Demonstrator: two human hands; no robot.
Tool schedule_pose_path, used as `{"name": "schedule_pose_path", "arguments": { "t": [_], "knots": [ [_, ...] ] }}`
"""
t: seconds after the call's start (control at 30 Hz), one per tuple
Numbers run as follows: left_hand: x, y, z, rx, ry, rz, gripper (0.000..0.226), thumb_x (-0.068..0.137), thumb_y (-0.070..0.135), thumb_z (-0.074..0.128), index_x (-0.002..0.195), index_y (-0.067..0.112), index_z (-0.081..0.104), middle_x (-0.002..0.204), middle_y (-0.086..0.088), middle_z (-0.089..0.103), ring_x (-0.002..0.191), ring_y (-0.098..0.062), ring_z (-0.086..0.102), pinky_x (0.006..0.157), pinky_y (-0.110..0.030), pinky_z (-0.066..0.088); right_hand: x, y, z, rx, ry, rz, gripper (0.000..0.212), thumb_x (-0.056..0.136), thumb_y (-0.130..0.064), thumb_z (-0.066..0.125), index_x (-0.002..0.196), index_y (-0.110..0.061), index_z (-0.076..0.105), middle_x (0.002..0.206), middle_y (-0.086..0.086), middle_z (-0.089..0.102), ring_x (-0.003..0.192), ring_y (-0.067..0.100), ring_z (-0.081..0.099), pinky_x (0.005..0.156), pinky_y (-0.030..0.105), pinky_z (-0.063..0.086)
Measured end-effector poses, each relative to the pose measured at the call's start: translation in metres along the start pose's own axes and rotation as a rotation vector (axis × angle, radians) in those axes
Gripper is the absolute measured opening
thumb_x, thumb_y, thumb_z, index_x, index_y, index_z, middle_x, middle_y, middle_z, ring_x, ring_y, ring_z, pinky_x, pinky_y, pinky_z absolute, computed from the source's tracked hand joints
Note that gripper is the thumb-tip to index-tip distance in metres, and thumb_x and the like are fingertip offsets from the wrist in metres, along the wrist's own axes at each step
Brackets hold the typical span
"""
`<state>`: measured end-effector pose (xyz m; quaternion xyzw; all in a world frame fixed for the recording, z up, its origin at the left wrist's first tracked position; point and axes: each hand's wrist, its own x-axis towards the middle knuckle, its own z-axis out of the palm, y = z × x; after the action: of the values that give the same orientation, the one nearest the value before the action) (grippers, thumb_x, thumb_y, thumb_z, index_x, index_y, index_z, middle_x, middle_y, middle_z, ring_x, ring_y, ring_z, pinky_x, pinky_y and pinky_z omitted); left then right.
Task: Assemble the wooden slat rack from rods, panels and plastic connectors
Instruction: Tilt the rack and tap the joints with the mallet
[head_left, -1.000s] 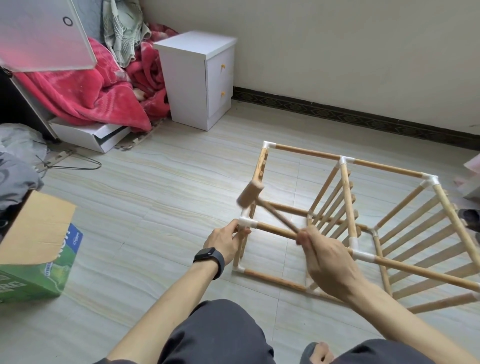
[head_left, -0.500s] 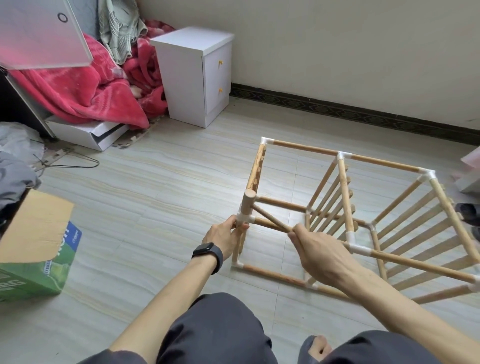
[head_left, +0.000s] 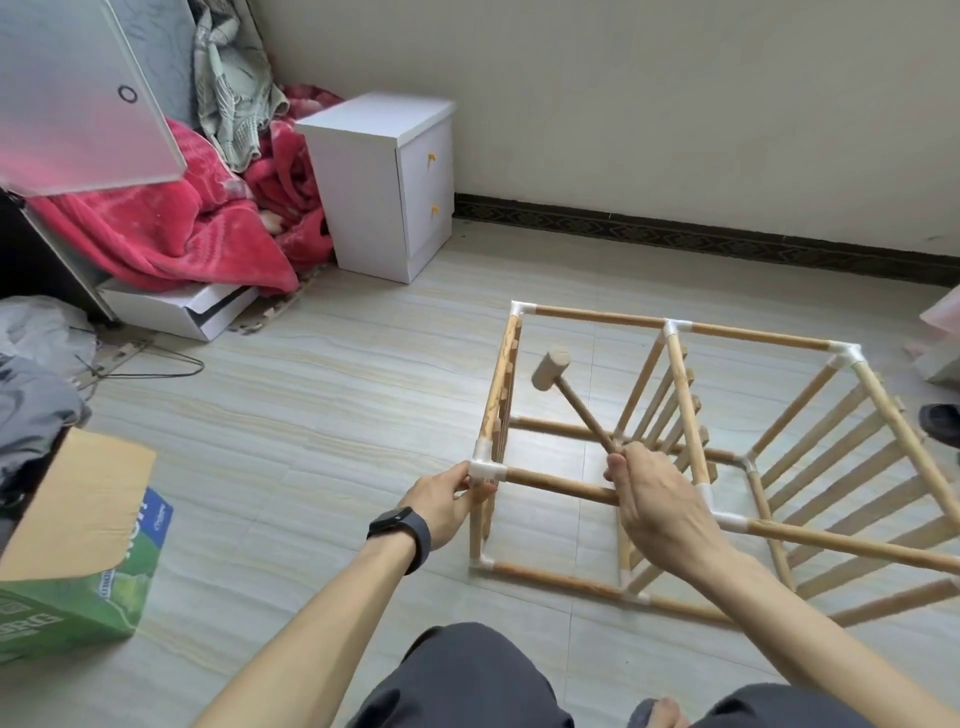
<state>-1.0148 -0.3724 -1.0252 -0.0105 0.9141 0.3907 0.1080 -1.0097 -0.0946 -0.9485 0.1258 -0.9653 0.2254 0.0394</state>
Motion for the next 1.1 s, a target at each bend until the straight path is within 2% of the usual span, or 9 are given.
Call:
{"name": "schedule_pose_path", "arguments": {
  "t": [0.13, 0.23, 0.33, 0.43, 0.57, 0.7, 0.83, 0.97, 1.1],
  "knots": [
    [0.007, 0.001, -0.043, -0.098, -0.328, -0.141, 0.023, 0.084, 0.028, 0.073, 0.103, 0.039, 0.065, 0.096, 0.013, 0.075, 0.093, -0.004, 0.069, 0.080, -0.022, 0.055, -0.009, -0.001, 0.010, -0.041, -0.139, 0.151, 0.035, 0.105, -0.048, 0.017, 0.088, -0.024, 0.036, 0.071, 0.002, 0.062, 0.070, 0.031, 0.063, 0.071, 0.047, 0.050],
    [0.031, 0.021, -0.069, -0.190, -0.196, -0.270, 0.042, 0.084, 0.000, 0.055, 0.121, 0.019, 0.058, 0.101, 0.005, 0.073, 0.085, -0.008, 0.065, 0.056, -0.018, 0.051, -0.010, -0.003, 0.013, 0.019, -0.179, 0.226, 0.035, 0.106, -0.049, 0.018, 0.089, -0.025, 0.037, 0.069, 0.003, 0.063, 0.065, 0.027, 0.063, 0.066, 0.046, 0.052],
    [0.055, 0.055, -0.074, -0.297, 0.086, -0.301, 0.041, 0.096, 0.028, 0.052, 0.135, 0.019, 0.045, 0.118, -0.001, 0.064, 0.105, -0.022, 0.062, 0.084, -0.036, 0.054, -0.018, 0.001, 0.012, 0.068, -0.294, 0.308, 0.031, 0.108, -0.040, 0.026, 0.086, -0.025, 0.043, 0.065, 0.003, 0.066, 0.063, 0.017, 0.065, 0.064, 0.039, 0.050],
    [0.065, 0.082, -0.050, -0.132, 0.064, -0.267, 0.065, 0.096, 0.051, 0.048, 0.148, 0.020, 0.025, 0.121, -0.004, 0.056, 0.107, -0.028, 0.057, 0.090, -0.038, 0.047, -0.025, 0.003, 0.007, 0.262, -0.321, 0.364, 0.037, 0.108, -0.039, 0.029, 0.086, -0.019, 0.052, 0.066, -0.008, 0.073, 0.060, 0.010, 0.068, 0.064, 0.031, 0.053],
    [0.067, 0.073, -0.017, -0.018, 0.173, -0.332, 0.047, 0.097, 0.033, 0.043, 0.141, 0.022, 0.030, 0.110, -0.014, 0.062, 0.094, -0.035, 0.063, 0.084, -0.041, 0.054, -0.007, 0.000, -0.003, 0.356, -0.082, 0.339, 0.044, 0.101, -0.049, 0.032, 0.083, -0.018, 0.057, 0.066, 0.011, 0.066, 0.062, 0.025, 0.060, 0.071, 0.054, 0.053],
    [0.080, 0.069, -0.012, 0.073, 0.216, -0.333, 0.029, 0.091, 0.027, 0.039, 0.119, 0.022, 0.035, 0.096, -0.009, 0.061, 0.084, -0.032, 0.062, 0.081, -0.045, 0.057, 0.043, -0.009, -0.015, 0.317, -0.060, 0.255, 0.040, 0.105, -0.047, 0.033, 0.085, -0.022, 0.057, 0.068, 0.005, 0.064, 0.071, 0.024, 0.061, 0.071, 0.049, 0.051],
    [0.081, 0.069, -0.011, 0.098, 0.208, -0.328, 0.026, 0.089, 0.025, 0.038, 0.115, 0.023, 0.034, 0.092, -0.007, 0.060, 0.082, -0.031, 0.060, 0.079, -0.045, 0.056, 0.097, -0.029, -0.009, 0.252, -0.059, 0.045, 0.033, 0.107, -0.041, 0.035, 0.092, -0.020, 0.056, 0.064, 0.001, 0.060, 0.060, 0.024, 0.056, 0.055, 0.036, 0.036],
    [0.081, 0.064, -0.009, 0.069, 0.205, -0.314, 0.024, 0.089, 0.024, 0.037, 0.113, 0.024, 0.033, 0.089, -0.006, 0.060, 0.079, -0.030, 0.061, 0.077, -0.046, 0.057, 0.129, -0.047, 0.004, 0.277, 0.234, -0.193, 0.028, 0.107, -0.040, 0.029, 0.099, -0.020, 0.046, 0.056, -0.005, 0.052, 0.044, 0.018, 0.050, 0.042, 0.035, 0.036],
    [0.084, 0.066, -0.009, 0.068, 0.214, -0.331, 0.023, 0.087, 0.021, 0.039, 0.109, 0.022, 0.034, 0.087, -0.005, 0.056, 0.082, -0.033, 0.058, 0.077, -0.043, 0.052, 0.142, -0.043, 0.028, -0.109, -0.042, -0.112, 0.030, 0.109, -0.039, 0.022, 0.099, -0.016, 0.039, 0.067, 0.001, 0.053, 0.059, 0.032, 0.054, 0.055, 0.040, 0.041]
  ]
}}
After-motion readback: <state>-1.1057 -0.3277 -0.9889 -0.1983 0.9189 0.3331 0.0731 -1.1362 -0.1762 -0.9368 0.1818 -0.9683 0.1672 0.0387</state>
